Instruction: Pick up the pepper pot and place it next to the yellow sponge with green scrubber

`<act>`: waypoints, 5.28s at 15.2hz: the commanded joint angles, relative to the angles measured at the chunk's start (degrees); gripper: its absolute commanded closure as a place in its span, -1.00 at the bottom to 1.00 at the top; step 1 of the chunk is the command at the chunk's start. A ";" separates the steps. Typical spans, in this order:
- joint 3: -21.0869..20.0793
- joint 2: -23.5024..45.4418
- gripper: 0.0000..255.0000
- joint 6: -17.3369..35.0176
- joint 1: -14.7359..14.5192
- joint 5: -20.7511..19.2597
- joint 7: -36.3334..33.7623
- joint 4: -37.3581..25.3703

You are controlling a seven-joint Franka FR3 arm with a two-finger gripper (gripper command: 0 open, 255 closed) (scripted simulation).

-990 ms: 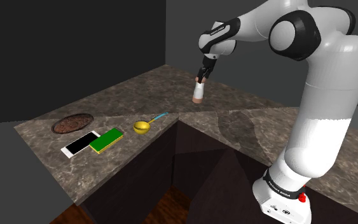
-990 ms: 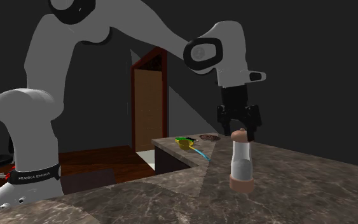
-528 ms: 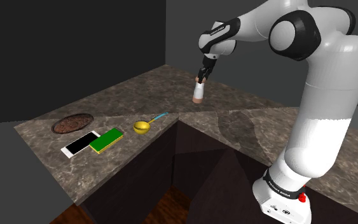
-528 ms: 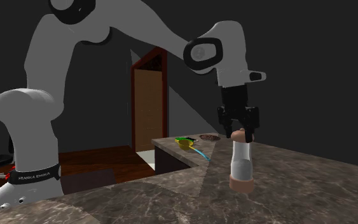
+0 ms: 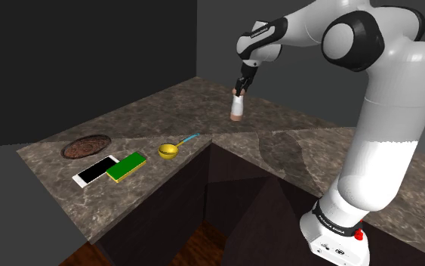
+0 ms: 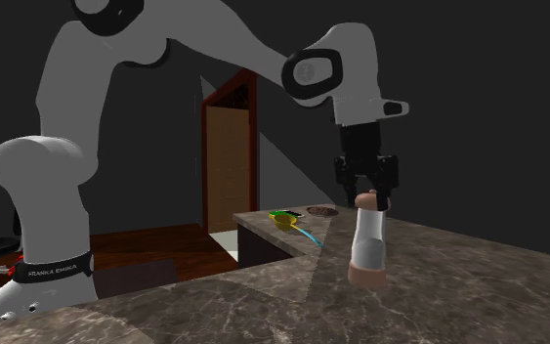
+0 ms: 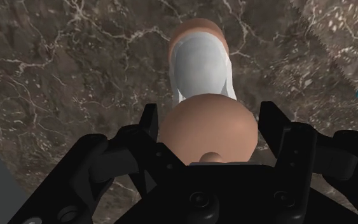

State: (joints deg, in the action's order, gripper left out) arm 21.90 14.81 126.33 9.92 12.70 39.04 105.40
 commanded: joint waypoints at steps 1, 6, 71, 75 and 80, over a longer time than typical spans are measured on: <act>0.14 -0.56 1.00 -1.27 -0.05 -0.40 -0.31 -0.77; 0.40 -1.79 1.00 -4.67 -0.17 -1.30 -1.12 -3.08; -14.58 -16.46 1.00 -29.32 -19.00 -13.09 -39.46 -15.83; -17.36 -15.37 1.00 -29.63 -21.61 -13.78 -44.89 -17.16; -20.64 -12.62 1.00 -30.51 -24.93 -14.71 -51.51 -20.61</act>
State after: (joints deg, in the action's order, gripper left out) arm 1.87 1.22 95.75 -14.37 -1.83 -11.10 85.65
